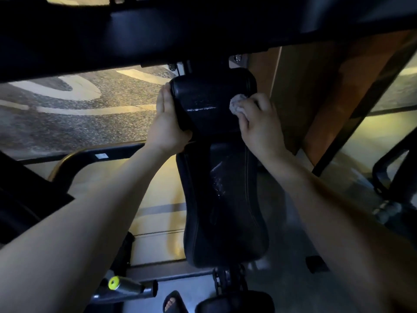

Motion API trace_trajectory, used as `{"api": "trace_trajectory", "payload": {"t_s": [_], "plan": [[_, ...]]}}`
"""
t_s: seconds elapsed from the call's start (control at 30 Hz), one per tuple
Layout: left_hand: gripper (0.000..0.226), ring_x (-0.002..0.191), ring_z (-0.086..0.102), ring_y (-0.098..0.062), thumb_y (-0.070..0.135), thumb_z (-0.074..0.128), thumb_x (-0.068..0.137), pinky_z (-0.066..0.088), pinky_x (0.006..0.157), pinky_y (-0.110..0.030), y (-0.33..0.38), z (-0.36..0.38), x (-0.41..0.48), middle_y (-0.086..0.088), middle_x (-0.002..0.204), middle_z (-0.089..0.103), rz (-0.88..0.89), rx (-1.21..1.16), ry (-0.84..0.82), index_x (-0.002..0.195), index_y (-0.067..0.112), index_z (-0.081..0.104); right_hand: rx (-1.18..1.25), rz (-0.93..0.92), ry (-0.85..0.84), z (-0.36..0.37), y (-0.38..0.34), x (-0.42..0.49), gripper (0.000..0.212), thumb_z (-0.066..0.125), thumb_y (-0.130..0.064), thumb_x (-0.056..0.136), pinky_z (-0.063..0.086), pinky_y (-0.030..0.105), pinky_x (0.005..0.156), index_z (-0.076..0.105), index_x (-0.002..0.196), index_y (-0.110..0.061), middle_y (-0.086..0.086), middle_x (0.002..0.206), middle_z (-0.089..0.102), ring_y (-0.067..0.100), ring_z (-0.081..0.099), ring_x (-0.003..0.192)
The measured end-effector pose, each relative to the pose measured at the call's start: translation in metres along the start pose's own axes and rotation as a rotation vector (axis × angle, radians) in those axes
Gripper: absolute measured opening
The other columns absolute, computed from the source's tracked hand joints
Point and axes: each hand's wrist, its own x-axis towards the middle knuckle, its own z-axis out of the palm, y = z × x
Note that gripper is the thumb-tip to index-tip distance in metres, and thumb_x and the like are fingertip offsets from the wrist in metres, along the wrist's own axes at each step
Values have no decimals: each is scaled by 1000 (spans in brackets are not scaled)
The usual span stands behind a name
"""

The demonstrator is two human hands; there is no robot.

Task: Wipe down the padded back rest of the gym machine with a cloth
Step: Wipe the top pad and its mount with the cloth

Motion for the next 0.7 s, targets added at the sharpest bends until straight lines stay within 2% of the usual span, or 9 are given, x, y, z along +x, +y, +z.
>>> {"api": "trace_trajectory", "payload": {"t_s": [0.1,0.17,0.23,0.3,0.4,0.47,0.57,0.63,0.7], "plan": [[112,136,45,-37,17,78,85,44,105,-44,7,4,-13,-9,165,10,-116,-65,29,162,24,-4,70,-46,-77,-6,10,2,28,54,-13,98,55,44,78,59,125,-11,12,118,53,26,55,100],[109,137,45,-35,25,80,84,41,109,-44,10,11,-23,-13,158,26,-214,-75,48,162,19,3,113,-110,-110,-9,17,1,33,54,-9,98,55,46,75,57,130,-11,14,117,51,28,55,98],[97,133,47,-32,29,80,84,43,108,-40,14,20,-33,-12,150,38,-225,-39,64,158,16,19,122,-197,-119,-11,24,5,36,54,-5,97,55,45,72,58,131,-11,15,115,51,30,55,95],[88,130,49,-29,28,79,84,43,108,-36,20,29,-39,-12,148,38,-223,-14,55,153,18,26,133,-239,-129,-13,25,19,33,53,-5,96,53,46,71,60,128,-9,16,112,51,30,54,91],[104,139,42,-31,37,80,82,40,115,-40,26,40,-37,-11,159,24,-295,-22,33,159,17,14,113,-239,-131,-12,23,42,28,49,-8,99,51,46,68,58,125,-5,16,108,49,30,51,89],[104,137,44,-29,40,79,83,39,115,-35,29,45,-33,-12,159,21,-343,-12,42,159,12,14,97,-244,-127,-6,20,45,29,46,-8,100,46,39,62,56,127,-2,17,107,50,31,51,85],[102,138,41,-30,44,78,83,35,117,-32,32,48,-28,-16,151,25,-364,36,53,155,4,19,32,-386,-205,-4,18,21,28,48,-7,98,46,37,59,53,126,-4,17,111,51,34,53,82],[104,140,35,-33,50,77,81,33,119,-35,33,49,-24,-19,146,29,-388,76,58,153,-1,21,17,-527,-264,-7,26,16,37,31,-21,103,46,40,63,53,128,-5,16,115,51,33,53,92],[108,137,33,-36,59,72,80,34,117,-36,32,50,-20,-21,140,37,-416,122,71,152,-5,23,12,-568,-214,-12,32,33,44,22,-28,104,38,38,58,51,124,-3,14,110,48,31,50,91]]}}
